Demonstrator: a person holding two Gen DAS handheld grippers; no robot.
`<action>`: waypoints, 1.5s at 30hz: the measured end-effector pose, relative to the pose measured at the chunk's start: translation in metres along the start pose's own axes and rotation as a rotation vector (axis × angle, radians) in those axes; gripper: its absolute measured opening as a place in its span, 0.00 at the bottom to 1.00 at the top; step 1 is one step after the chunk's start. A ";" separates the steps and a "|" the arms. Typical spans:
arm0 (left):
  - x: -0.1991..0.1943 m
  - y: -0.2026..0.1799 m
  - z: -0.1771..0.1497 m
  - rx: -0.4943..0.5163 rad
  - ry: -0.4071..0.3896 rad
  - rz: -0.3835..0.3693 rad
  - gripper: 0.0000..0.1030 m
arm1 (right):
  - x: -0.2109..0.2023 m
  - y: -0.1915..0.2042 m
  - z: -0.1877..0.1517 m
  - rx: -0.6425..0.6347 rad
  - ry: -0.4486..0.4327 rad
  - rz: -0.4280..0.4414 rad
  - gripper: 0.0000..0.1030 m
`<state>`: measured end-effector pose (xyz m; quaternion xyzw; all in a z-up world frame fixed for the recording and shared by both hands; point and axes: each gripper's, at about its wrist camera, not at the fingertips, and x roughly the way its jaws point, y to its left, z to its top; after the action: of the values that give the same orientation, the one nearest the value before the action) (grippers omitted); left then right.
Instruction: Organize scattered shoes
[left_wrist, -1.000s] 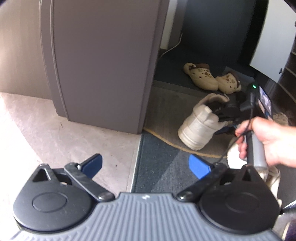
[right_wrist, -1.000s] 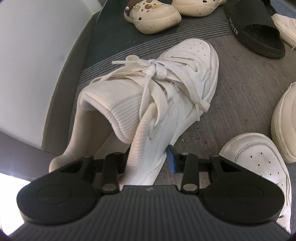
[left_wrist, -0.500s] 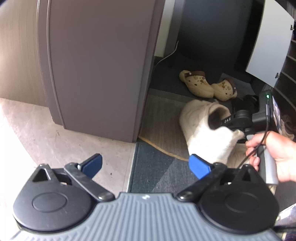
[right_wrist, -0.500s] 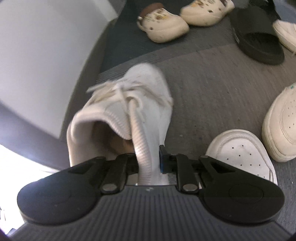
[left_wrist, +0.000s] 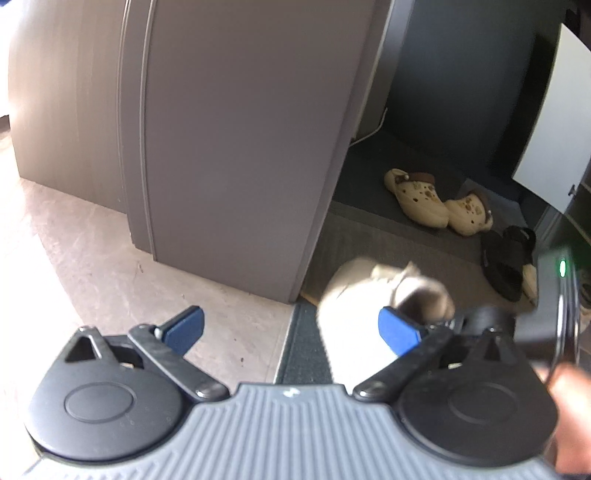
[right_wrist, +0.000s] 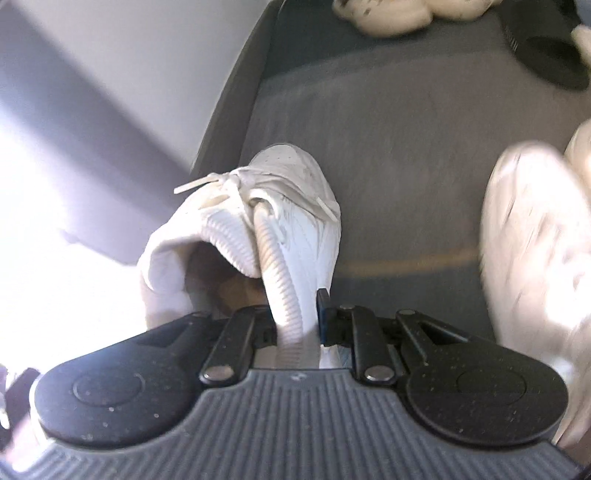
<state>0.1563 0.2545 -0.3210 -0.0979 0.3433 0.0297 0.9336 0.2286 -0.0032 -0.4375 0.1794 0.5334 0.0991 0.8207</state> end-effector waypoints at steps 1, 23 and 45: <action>0.000 0.000 0.000 0.003 -0.003 0.001 0.98 | 0.001 0.002 -0.005 -0.012 -0.001 -0.007 0.18; -0.013 -0.028 -0.009 0.122 -0.027 -0.073 0.98 | -0.109 -0.010 0.042 -0.412 0.246 0.121 0.62; 0.003 -0.087 -0.021 0.287 0.038 -0.183 0.99 | -0.121 -0.181 -0.003 -0.154 0.144 0.006 0.62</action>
<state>0.1560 0.1655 -0.3239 0.0053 0.3513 -0.1066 0.9302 0.1707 -0.2113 -0.4092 0.1096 0.5812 0.1548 0.7914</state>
